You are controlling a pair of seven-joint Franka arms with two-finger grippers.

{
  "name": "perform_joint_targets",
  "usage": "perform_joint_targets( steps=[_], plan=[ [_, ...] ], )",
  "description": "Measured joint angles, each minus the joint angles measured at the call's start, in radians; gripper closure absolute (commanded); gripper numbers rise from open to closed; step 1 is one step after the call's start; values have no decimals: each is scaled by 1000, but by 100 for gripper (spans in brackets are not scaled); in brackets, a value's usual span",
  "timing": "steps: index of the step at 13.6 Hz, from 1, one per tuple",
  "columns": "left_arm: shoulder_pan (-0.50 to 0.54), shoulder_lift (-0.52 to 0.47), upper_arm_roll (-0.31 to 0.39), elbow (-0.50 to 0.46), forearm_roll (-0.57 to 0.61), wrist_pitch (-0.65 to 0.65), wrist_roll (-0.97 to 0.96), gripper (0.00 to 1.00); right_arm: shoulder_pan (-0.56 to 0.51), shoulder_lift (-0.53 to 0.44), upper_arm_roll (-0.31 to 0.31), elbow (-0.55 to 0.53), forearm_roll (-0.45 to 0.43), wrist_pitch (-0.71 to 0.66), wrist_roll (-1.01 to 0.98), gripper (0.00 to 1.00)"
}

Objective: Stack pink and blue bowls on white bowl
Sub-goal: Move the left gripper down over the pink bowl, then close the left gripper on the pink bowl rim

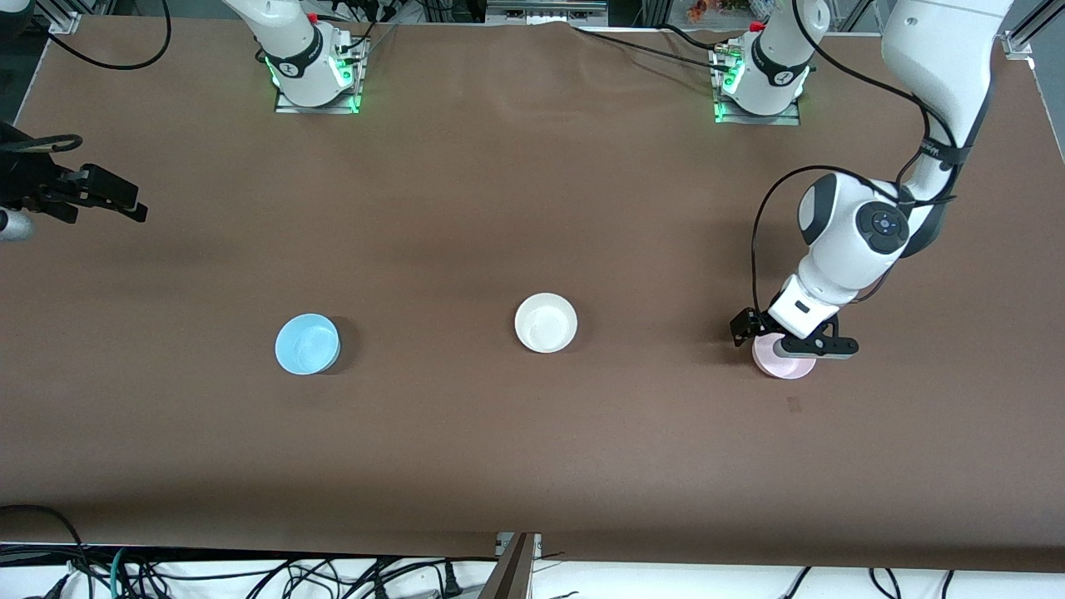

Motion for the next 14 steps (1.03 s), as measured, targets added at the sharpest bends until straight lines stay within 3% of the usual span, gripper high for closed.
perform_joint_targets(
  steps=[5,10,14],
  plan=[
    [0,72,0,-18,46,95,-3,1,0,0,0,0,0,0,0,1],
    [0,90,1,-18,122,105,-6,2,0,0,0,0,0,0,0,1],
    [1,90,4,-18,124,105,-6,9,0,0,0,0,0,0,0,1]
  ],
)
